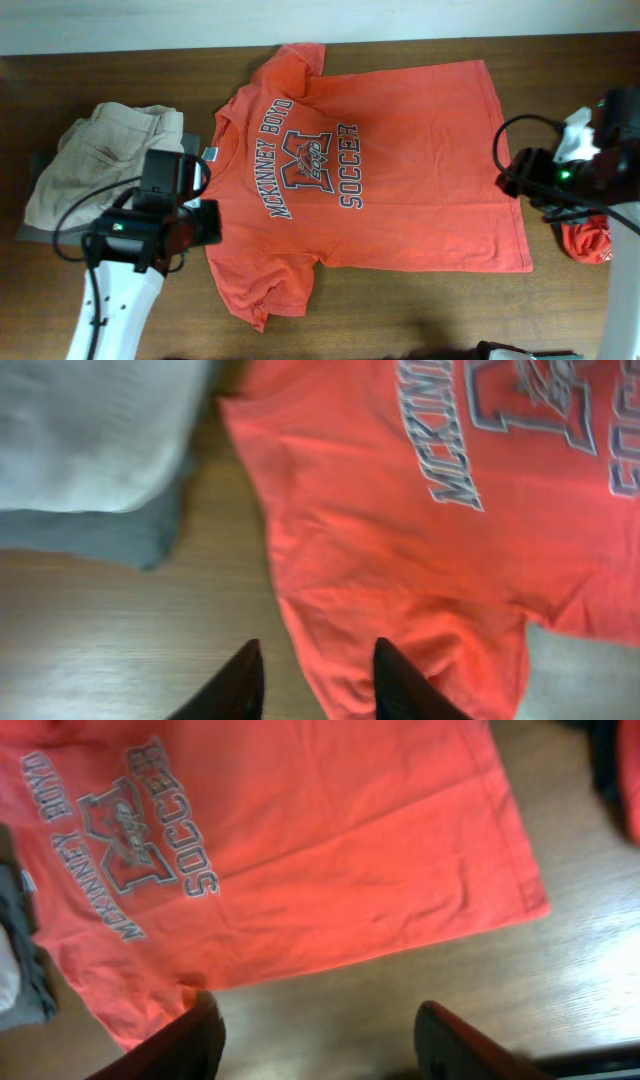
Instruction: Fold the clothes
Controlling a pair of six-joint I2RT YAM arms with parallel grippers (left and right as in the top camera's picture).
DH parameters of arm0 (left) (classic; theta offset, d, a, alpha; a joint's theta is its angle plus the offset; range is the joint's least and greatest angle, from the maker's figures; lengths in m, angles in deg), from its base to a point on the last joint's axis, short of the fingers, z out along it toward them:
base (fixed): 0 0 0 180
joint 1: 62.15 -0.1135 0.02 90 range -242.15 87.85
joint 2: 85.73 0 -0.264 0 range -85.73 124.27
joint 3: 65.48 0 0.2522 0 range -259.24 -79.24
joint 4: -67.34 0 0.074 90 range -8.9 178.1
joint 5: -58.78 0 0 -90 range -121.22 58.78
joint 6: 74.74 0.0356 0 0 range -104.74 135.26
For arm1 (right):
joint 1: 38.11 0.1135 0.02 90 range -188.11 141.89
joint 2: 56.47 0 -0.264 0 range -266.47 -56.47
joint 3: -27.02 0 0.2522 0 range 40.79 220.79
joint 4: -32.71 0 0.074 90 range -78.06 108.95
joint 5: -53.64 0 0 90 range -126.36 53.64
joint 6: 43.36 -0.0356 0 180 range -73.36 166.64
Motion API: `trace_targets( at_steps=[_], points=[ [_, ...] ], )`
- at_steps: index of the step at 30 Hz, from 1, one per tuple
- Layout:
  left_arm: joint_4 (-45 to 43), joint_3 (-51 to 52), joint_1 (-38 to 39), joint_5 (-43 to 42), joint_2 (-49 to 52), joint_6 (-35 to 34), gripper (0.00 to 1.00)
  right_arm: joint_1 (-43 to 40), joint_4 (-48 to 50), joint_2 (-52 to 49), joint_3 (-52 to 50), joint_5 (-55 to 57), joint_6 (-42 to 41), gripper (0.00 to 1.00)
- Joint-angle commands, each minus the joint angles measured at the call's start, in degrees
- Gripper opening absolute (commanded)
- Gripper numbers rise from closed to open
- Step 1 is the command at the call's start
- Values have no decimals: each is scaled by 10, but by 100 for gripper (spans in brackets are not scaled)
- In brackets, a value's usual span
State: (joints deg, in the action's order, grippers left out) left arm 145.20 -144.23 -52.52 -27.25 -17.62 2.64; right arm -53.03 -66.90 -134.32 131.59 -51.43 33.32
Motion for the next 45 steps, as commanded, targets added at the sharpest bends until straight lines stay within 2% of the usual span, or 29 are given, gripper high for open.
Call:
trace_targets(
  at_steps=[1,7,12,15,23,30,34,40,43,44,45],
  points=[
    [-13,47,11,-113,-3,80,44,0,42,6,-93,-13,-40,71],
    [-14,114,42,-172,-2,81,51,-1,152,5,-253,-12,-88,79],
    [-13,172,54,-230,-2,50,51,-1,231,-1,-354,-14,-110,80],
    [-13,202,54,-250,-2,8,51,-1,256,-7,-386,-14,-112,80],
    [-17,313,54,-295,-2,-139,51,-1,275,-14,-398,-9,-110,80],
    [-35,364,53,-316,-2,-195,54,-1,280,-14,-398,-8,-107,80],
    [-100,379,53,-307,-2,-216,61,-1,282,-14,-399,-8,-92,80],
    [-144,395,53,-273,-2,-268,64,-1,282,-14,-399,-8,-81,79],
    [-149,398,53,-262,-2,-277,63,-1,282,-14,-399,-8,-81,79],
    [-150,398,53,-262,-2,-277,60,-1,282,-14,-399,-8,-81,79],
    [-150,398,53,-262,-2,-277,50,-1,282,-14,-399,-8,-81,79]
  ],
)
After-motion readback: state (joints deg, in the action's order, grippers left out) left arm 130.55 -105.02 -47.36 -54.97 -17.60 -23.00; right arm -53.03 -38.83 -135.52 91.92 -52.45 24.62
